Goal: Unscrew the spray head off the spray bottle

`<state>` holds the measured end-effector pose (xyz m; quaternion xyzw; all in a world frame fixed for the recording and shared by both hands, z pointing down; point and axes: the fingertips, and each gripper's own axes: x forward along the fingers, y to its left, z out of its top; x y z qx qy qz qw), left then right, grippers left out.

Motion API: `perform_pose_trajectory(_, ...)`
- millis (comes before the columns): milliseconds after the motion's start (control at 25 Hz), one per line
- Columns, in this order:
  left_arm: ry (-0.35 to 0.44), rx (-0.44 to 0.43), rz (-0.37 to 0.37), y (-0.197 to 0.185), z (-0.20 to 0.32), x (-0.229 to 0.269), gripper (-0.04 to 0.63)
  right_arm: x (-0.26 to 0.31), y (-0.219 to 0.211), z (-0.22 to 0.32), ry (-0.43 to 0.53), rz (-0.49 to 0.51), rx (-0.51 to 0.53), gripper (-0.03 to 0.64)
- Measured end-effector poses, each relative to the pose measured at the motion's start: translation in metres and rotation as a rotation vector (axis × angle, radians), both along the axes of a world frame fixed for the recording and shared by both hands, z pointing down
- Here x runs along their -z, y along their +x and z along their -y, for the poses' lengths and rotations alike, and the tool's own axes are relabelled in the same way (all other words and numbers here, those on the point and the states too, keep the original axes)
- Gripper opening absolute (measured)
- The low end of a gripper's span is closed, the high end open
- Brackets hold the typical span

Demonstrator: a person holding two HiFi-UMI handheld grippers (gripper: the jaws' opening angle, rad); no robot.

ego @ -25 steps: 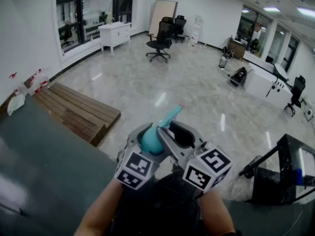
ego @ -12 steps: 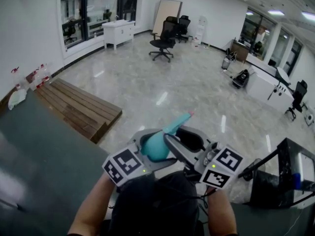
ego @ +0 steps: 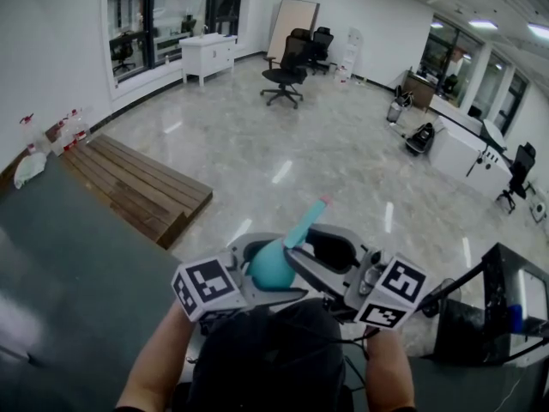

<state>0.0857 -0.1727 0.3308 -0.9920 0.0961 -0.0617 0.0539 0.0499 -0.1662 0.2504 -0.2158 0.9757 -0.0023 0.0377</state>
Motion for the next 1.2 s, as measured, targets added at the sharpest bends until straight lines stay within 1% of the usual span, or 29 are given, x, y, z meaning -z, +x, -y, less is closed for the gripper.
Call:
perform_pose_trajectory(40,0.001,0.042,-0.005,-0.002,0.007,-0.001,0.428,-0.001,0.000,0.005,-0.001,-0.007,-0.041,0.170)
perform_pose_trajectory(160,0.008,0.174,-0.015,-0.003,0.025,-0.005,0.428,-0.008,0.005,0.016,-0.015,-0.033,-0.137,0.170)
perform_pose_trajectory(320,0.042,0.290,-0.019,-0.006,0.034,-0.003,0.428,-0.009,0.008,0.015,-0.033,-0.011,-0.173,0.170)
perform_pose_trajectory(400,0.055,0.342,-0.015,-0.009,0.041,-0.002,0.428,-0.008,0.008,0.017,-0.039,0.003,-0.207,0.170)
perform_pose_trajectory(560,0.066,0.424,-0.003,-0.011,0.051,-0.004,0.428,-0.009,0.008,0.026,-0.064,0.022,-0.313,0.170)
perform_pose_trajectory(720,0.099,0.499,0.026,-0.015,0.057,-0.008,0.428,-0.008,0.002,0.029,-0.084,0.043,-0.337,0.170)
perform_pose_trajectory(800,0.111,0.508,0.042,-0.015,0.057,-0.010,0.428,-0.008,0.000,0.031,-0.086,0.044,-0.343,0.170)
perform_pose_trajectory(840,0.111,0.504,0.045,-0.014,0.056,-0.011,0.428,-0.008,0.000,0.031,-0.085,0.039,-0.345,0.148)
perform_pose_trajectory(960,0.098,0.466,0.047,-0.010,0.051,-0.012,0.428,-0.010,0.003,0.029,-0.092,0.031,-0.322,0.135)
perform_pose_trajectory(1040,0.085,0.413,0.037,-0.008,0.045,-0.011,0.428,-0.009,0.004,0.026,-0.099,0.042,-0.281,0.130)
perform_pose_trajectory(1200,0.038,0.263,-0.004,-0.006,0.031,-0.009,0.428,-0.009,0.001,0.020,-0.100,0.052,-0.160,0.130)
